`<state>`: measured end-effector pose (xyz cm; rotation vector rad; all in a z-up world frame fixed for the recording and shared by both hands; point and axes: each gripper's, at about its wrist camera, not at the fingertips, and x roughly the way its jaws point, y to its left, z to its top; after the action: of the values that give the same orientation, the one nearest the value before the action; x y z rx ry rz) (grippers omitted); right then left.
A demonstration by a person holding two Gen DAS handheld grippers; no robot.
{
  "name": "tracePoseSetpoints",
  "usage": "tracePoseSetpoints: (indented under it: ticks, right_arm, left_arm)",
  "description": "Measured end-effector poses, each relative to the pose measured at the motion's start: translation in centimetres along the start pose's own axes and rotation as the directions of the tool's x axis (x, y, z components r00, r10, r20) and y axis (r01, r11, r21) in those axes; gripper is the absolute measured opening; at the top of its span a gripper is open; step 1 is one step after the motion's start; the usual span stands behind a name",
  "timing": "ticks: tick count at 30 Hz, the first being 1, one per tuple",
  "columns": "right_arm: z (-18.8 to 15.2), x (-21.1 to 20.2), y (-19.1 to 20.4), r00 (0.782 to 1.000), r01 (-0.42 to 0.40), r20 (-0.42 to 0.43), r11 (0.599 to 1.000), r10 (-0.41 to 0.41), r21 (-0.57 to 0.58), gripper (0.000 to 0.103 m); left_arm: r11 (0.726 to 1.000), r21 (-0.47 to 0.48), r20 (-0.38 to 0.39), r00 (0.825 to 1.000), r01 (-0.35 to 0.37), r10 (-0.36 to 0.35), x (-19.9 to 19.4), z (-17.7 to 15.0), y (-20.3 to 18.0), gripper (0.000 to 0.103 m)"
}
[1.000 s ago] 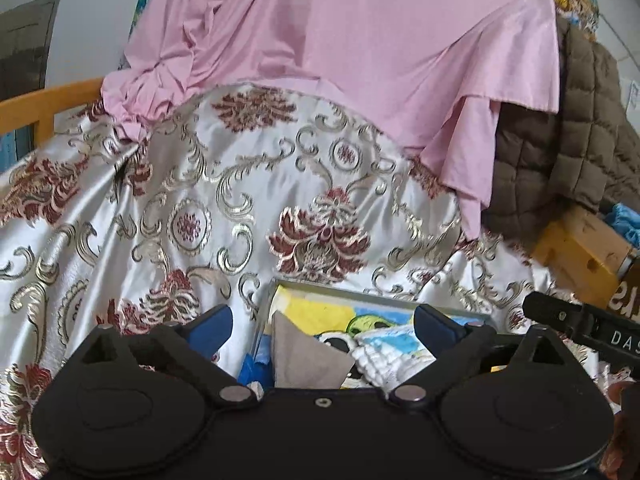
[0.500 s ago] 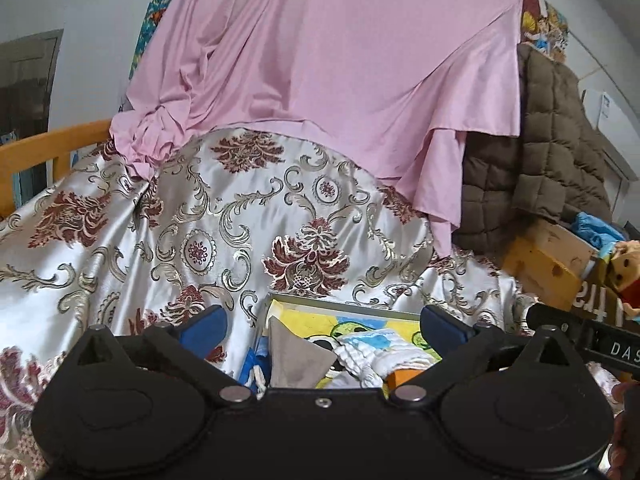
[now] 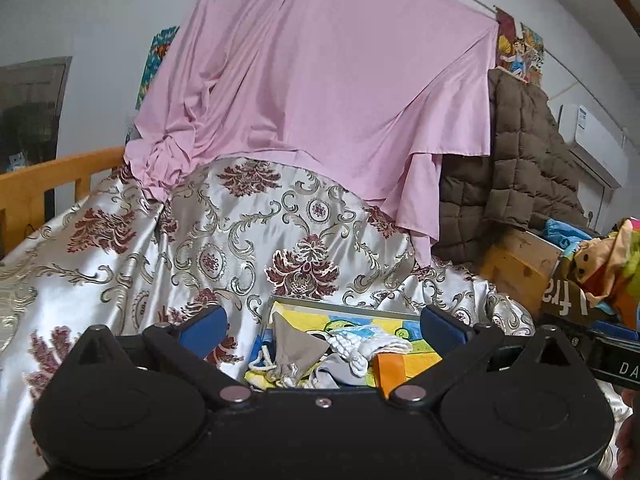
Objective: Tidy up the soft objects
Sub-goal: 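Open both tools and move them back over the pile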
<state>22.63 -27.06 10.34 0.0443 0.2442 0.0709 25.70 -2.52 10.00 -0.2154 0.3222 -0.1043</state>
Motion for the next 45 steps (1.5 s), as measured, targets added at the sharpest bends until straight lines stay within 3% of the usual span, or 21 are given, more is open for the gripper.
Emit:
tracePoseSetpoints:
  ticks: [9, 24, 34, 39, 45]
  right_arm:
    - [-2.4, -5.0, 1.5, 0.999, -0.007, 0.034, 0.999, 0.008, -0.041, 0.103]
    - [-9.1, -10.0, 4.7, 1.0, -0.02, 0.001, 0.982, 0.021, -0.186, 0.103]
    - [-12.7, -10.8, 4.9, 0.996, -0.042, -0.089, 0.966, 0.02, -0.254, 0.103]
    - [-14.6, -9.2, 5.2, 0.98, -0.055, -0.198, 0.958, -0.002, -0.282, 0.103]
    - [-15.8, -7.2, 4.9, 0.963, -0.07, -0.27, 0.962, -0.004, -0.265, 0.103]
  left_arm:
    - [0.998, 0.057, 0.019, 1.0, 0.001, -0.002, -4.9, -2.4, 0.9, 0.102]
    - [0.985, 0.173, -0.056, 0.998, 0.012, -0.002, -9.4, -8.4, 3.5, 0.102]
    - [0.968, 0.246, -0.132, 0.991, 0.042, -0.01, -9.6, -11.3, 3.6, 0.102]
    - [0.949, 0.304, -0.214, 0.977, 0.082, -0.016, -8.5, -13.3, 3.3, 0.102]
    - [0.931, 0.349, -0.263, 0.965, 0.11, -0.016, -7.1, -15.0, 2.9, 0.102]
